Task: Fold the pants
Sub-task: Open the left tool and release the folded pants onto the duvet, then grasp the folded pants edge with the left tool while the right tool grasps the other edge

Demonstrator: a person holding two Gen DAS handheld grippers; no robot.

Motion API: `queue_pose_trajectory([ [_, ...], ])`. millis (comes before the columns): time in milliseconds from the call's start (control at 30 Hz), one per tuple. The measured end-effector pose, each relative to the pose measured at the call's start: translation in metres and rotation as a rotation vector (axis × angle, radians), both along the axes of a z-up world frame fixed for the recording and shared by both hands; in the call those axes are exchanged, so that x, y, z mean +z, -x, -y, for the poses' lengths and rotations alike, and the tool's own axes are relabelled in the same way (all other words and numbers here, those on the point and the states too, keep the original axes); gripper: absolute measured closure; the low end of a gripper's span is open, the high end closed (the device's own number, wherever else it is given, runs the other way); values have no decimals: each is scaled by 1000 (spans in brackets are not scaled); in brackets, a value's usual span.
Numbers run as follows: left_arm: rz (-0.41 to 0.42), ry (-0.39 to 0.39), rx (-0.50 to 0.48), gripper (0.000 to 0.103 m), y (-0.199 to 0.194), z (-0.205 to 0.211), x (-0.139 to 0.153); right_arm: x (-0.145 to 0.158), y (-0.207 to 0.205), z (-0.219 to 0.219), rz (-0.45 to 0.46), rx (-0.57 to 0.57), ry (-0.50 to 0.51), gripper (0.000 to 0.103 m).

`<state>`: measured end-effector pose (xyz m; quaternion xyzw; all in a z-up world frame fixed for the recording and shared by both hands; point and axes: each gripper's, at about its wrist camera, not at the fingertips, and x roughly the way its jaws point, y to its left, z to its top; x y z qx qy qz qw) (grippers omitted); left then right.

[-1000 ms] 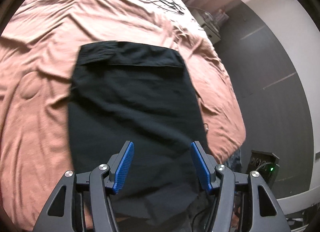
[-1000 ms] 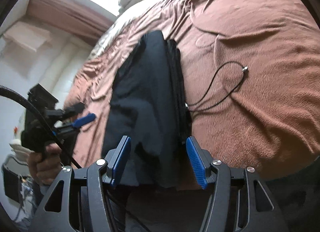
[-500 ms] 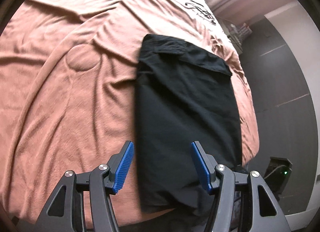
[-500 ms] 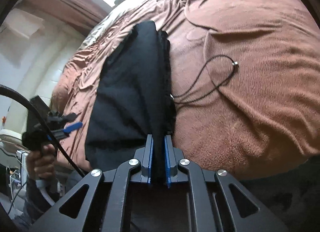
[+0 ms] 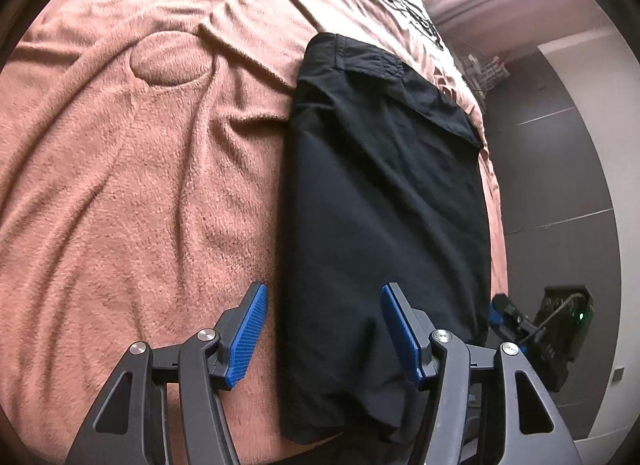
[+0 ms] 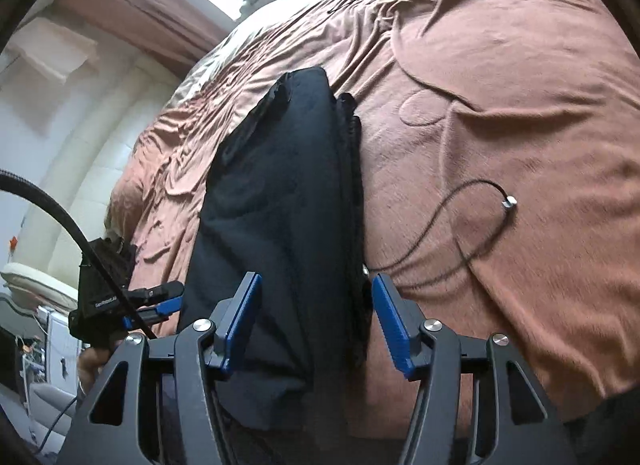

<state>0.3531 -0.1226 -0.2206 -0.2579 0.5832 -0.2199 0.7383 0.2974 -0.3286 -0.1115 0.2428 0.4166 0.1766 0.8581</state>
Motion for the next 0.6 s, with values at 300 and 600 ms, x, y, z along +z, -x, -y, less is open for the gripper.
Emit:
queue_pose_trajectory([
  [300,18,32,15,42,-12,-7,-3,-6,-49,-17,-39,46,44,48],
  [600,13,96,42,44,-25,-24,-8,-14,-67,-22,-69,64,41,48],
])
